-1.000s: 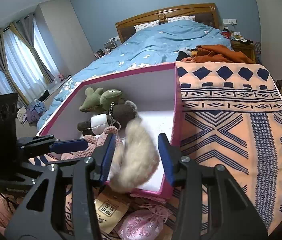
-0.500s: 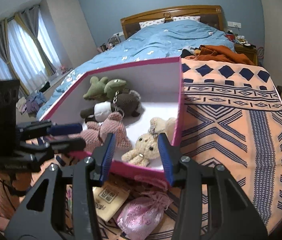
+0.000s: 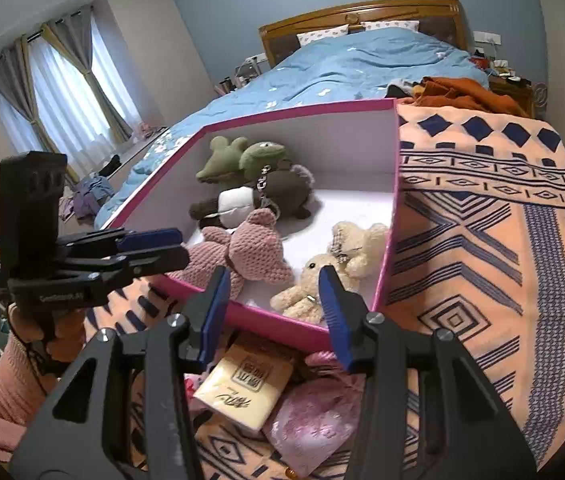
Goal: Organize objects
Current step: 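Lower both grippers to the pink satin drawstring pouch and grasp it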
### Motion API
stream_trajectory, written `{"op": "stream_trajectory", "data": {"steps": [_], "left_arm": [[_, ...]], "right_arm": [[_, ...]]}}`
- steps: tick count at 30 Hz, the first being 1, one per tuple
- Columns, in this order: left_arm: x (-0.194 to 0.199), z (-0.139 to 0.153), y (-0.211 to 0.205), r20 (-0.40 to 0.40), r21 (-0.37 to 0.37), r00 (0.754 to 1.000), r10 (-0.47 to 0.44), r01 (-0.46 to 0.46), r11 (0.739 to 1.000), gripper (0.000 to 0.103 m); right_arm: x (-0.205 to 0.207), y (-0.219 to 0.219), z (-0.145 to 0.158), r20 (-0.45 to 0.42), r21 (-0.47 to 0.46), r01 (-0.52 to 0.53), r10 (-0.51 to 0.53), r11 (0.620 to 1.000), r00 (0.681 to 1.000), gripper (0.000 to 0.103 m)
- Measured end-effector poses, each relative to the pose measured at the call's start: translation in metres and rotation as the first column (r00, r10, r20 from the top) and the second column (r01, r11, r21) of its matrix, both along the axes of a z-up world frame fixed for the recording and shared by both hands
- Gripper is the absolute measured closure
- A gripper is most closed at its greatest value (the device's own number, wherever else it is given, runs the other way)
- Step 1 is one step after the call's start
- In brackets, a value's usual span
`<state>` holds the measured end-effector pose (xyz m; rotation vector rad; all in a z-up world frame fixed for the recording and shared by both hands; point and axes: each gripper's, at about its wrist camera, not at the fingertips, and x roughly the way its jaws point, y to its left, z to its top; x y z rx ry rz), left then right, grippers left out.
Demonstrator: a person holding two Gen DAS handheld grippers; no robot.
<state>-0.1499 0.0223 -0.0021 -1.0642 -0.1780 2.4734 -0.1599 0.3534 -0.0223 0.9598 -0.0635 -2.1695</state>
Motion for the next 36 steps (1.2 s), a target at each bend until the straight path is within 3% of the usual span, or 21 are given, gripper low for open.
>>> {"op": "stream_trajectory", "data": {"steps": [5, 10, 15, 22, 31, 36], "left_arm": [[0.018, 0.014, 0.000, -0.072, 0.000, 0.997, 0.009, -0.009, 1.000, 0.057], [0.049, 0.029, 0.016, -0.157, 0.010, 0.984, -0.080, 0.083, 0.997, 0.049], [0.073, 0.025, 0.046, -0.172, 0.015, 0.964, -0.203, 0.208, 0.978, 0.049], [0.080, -0.007, 0.083, -0.086, -0.005, 0.949, -0.302, 0.303, 0.953, 0.048], [0.080, -0.027, 0.089, -0.013, -0.002, 0.955, -0.297, 0.297, 0.955, 0.048], [0.080, -0.028, 0.089, -0.003, -0.003, 0.956, -0.294, 0.294, 0.956, 0.048]], "right_arm": [[0.010, 0.006, 0.004, -0.015, -0.025, 0.015, -0.016, 1.000, 1.000, 0.051], [0.030, 0.031, 0.016, -0.047, -0.112, 0.030, -0.036, 0.993, 0.998, 0.051], [0.047, 0.056, 0.008, -0.024, -0.144, 0.073, -0.077, 0.987, 0.997, 0.044], [0.044, 0.072, -0.052, 0.157, -0.091, 0.155, -0.140, 0.984, 0.978, 0.042], [0.030, 0.062, -0.083, 0.213, -0.061, 0.170, -0.153, 0.984, 0.965, 0.042], [0.023, 0.063, -0.093, 0.242, -0.063, 0.174, -0.154, 0.983, 0.958, 0.059]]}}
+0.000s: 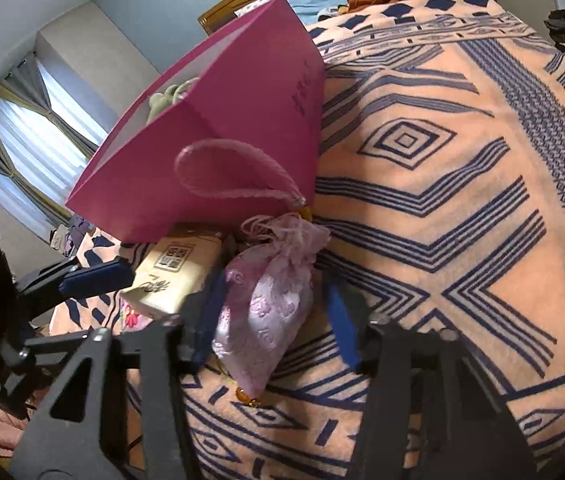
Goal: Organize objects
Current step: 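Lower both grippers to the pink satin drawstring pouch and grasp it, then lift the pink pouch over the box and release it inside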
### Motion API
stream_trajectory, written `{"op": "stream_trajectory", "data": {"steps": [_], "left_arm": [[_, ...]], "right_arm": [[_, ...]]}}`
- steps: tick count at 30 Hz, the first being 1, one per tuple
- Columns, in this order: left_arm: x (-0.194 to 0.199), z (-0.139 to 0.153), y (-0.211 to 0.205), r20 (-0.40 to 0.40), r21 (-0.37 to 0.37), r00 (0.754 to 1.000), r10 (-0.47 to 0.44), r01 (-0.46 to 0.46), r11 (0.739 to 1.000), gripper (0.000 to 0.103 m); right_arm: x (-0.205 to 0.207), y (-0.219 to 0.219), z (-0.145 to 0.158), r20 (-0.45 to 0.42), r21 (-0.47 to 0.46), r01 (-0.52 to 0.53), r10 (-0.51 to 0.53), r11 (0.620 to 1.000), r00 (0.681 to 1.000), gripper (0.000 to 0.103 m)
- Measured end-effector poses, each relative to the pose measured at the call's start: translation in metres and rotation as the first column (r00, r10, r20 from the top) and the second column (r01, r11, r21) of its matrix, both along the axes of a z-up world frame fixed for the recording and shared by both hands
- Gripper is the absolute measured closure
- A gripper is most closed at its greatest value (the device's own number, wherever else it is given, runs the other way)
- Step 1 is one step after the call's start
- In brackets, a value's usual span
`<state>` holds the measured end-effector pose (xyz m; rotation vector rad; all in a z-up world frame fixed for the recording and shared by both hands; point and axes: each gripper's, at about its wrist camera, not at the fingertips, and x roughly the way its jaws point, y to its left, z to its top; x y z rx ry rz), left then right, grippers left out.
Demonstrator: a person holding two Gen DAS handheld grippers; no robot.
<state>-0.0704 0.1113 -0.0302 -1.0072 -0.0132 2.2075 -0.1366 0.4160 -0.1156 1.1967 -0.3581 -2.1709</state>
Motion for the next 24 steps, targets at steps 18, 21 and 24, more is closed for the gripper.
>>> {"op": "stream_trajectory", "data": {"steps": [18, 21, 24], "left_arm": [[0.006, 0.003, 0.009, 0.020, 0.048, 0.998, -0.062, 0.061, 0.997, 0.048], [0.007, 0.003, 0.011, 0.031, 0.070, 0.996, -0.082, 0.080, 0.994, 0.048], [0.009, 0.006, 0.010, 0.034, 0.079, 0.996, -0.086, 0.083, 0.993, 0.050]], "right_arm": [[0.040, 0.031, 0.049, -0.149, -0.041, 0.006, -0.012, 0.999, 0.989, 0.079], [0.047, 0.030, 0.059, -0.179, -0.039, -0.004, -0.003, 0.999, 0.984, 0.079], [0.054, 0.027, 0.068, -0.210, -0.040, -0.017, 0.008, 0.999, 0.978, 0.079]]}}
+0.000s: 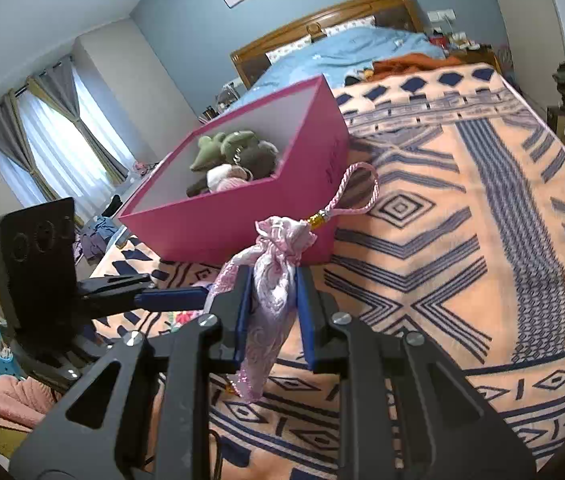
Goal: Organize objects
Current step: 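Lift the pink pouch over the box and release it inside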
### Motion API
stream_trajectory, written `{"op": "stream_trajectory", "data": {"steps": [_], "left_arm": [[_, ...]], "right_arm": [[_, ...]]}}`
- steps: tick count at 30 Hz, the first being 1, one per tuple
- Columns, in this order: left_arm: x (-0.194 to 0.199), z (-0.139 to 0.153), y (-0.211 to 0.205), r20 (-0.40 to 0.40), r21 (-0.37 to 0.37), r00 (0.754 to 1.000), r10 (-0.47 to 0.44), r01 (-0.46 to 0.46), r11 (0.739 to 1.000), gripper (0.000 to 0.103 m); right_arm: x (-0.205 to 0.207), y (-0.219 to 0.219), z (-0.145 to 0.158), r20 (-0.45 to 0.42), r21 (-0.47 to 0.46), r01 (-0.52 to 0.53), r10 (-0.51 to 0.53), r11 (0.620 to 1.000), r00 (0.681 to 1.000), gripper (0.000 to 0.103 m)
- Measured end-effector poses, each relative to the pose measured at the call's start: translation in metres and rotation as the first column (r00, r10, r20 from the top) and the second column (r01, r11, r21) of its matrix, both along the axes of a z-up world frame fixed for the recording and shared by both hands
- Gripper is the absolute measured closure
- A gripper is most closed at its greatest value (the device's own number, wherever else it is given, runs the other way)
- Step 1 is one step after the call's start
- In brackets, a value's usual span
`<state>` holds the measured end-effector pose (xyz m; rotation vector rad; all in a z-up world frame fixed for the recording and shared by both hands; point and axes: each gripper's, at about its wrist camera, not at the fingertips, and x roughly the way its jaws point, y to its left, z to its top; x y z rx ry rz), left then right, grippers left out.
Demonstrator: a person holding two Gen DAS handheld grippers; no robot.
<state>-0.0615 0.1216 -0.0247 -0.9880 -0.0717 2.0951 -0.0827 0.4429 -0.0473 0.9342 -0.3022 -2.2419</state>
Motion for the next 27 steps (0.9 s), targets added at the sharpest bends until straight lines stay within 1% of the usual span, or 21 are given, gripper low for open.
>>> {"op": "stream_trajectory", "data": {"steps": [2, 3, 4, 7, 9, 16, 24, 27], "left_arm": [[0.002, 0.003, -0.001, 0.002, 0.015, 1.000, -0.007, 0.007, 1.000, 0.050], [0.002, 0.005, -0.002, -0.002, 0.022, 1.000, -0.006, 0.006, 1.000, 0.052], [0.004, 0.008, -0.003, -0.010, 0.031, 1.000, -0.008, 0.008, 0.999, 0.057], [0.005, 0.017, -0.005, -0.030, 0.043, 1.000, -0.002, 0.003, 0.999, 0.063], [0.006, 0.023, -0.008, -0.042, 0.051, 0.999, 0.008, -0.006, 0.999, 0.065], [0.008, 0.046, -0.021, -0.097, 0.072, 0.994, 0.041, -0.034, 0.997, 0.066], [0.000, 0.066, -0.032, -0.130, 0.079, 0.988, 0.080, -0.070, 0.994, 0.066], [-0.004, 0.074, -0.034, -0.149, 0.070, 0.985, 0.092, -0.082, 0.994, 0.066]], "right_arm": [[0.004, -0.002, 0.007, -0.023, 0.000, -0.007, 0.007, 1.000, 1.000, 0.079], [0.006, -0.003, 0.010, -0.032, 0.001, -0.011, 0.011, 1.000, 0.999, 0.079], [0.008, -0.004, 0.015, -0.044, -0.001, -0.016, 0.015, 1.000, 0.999, 0.079], [0.011, -0.006, 0.025, -0.073, -0.002, -0.025, 0.025, 1.000, 0.997, 0.079], [0.012, -0.009, 0.032, -0.097, 0.002, -0.031, 0.031, 1.000, 0.995, 0.079], [0.011, -0.023, 0.059, -0.176, 0.013, -0.067, 0.068, 0.998, 0.982, 0.079], [0.001, -0.041, 0.082, -0.225, 0.007, -0.121, 0.120, 0.993, 0.967, 0.079], [-0.004, -0.046, 0.089, -0.237, -0.002, -0.137, 0.133, 0.991, 0.962, 0.079]]}}
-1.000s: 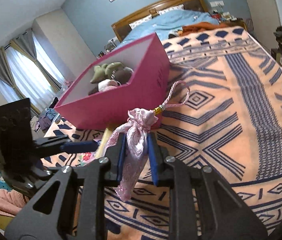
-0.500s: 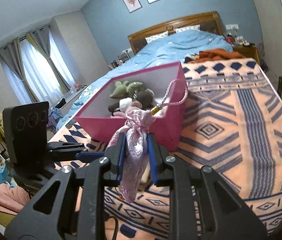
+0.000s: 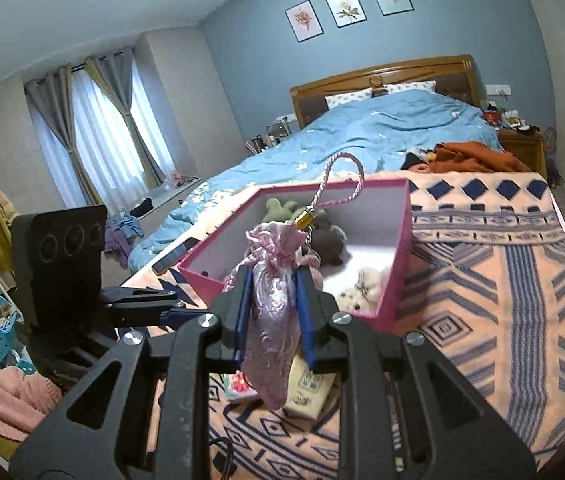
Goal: Organize objects
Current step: 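Lift the pink pouch over the box and release it inside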
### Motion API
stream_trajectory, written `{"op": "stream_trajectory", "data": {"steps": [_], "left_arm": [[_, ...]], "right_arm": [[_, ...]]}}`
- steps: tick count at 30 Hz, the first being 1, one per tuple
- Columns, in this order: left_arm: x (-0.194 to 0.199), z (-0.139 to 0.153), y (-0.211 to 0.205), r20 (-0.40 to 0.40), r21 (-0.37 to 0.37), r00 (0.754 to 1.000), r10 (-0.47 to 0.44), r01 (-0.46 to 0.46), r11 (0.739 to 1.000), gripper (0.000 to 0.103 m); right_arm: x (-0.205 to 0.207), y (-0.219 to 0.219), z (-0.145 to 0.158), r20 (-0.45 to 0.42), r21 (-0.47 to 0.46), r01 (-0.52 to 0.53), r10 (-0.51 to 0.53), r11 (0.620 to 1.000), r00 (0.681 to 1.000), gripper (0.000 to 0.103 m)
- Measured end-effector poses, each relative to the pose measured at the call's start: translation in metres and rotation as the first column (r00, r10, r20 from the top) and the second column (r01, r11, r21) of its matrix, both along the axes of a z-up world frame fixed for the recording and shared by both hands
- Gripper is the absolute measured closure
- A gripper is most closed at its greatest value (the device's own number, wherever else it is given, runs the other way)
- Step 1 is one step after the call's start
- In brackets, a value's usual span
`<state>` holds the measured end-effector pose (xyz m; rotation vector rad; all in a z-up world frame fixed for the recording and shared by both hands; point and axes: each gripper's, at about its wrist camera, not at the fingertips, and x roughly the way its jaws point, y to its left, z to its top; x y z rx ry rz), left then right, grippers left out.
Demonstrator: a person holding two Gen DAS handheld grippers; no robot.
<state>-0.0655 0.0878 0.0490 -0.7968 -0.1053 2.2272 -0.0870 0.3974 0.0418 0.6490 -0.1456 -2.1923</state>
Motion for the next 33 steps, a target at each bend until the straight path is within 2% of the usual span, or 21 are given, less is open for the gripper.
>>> {"op": "stream_trajectory", "data": {"steps": [11, 21, 25, 33], "left_arm": [[-0.020, 0.020, -0.009, -0.042, -0.026, 0.998, 0.052, -0.053, 0.998, 0.066], [-0.053, 0.033, -0.013, -0.068, -0.058, 0.992, 0.102, -0.106, 0.993, 0.066], [-0.068, 0.033, -0.012, -0.067, -0.075, 0.990, 0.124, -0.129, 0.989, 0.066], [-0.096, 0.015, -0.011, -0.011, -0.094, 0.987, 0.162, -0.162, 0.982, 0.066]], "right_arm": [[-0.025, -0.018, 0.024, -0.030, -0.020, -0.054, 0.054, 0.998, 0.998, 0.079], [-0.056, -0.031, 0.036, -0.046, -0.021, -0.048, 0.047, 0.999, 0.998, 0.079], [-0.071, -0.034, 0.036, -0.031, -0.022, -0.040, 0.039, 0.999, 0.999, 0.079], [-0.103, -0.041, 0.017, 0.029, 0.006, -0.028, 0.028, 1.000, 0.999, 0.079]]}}
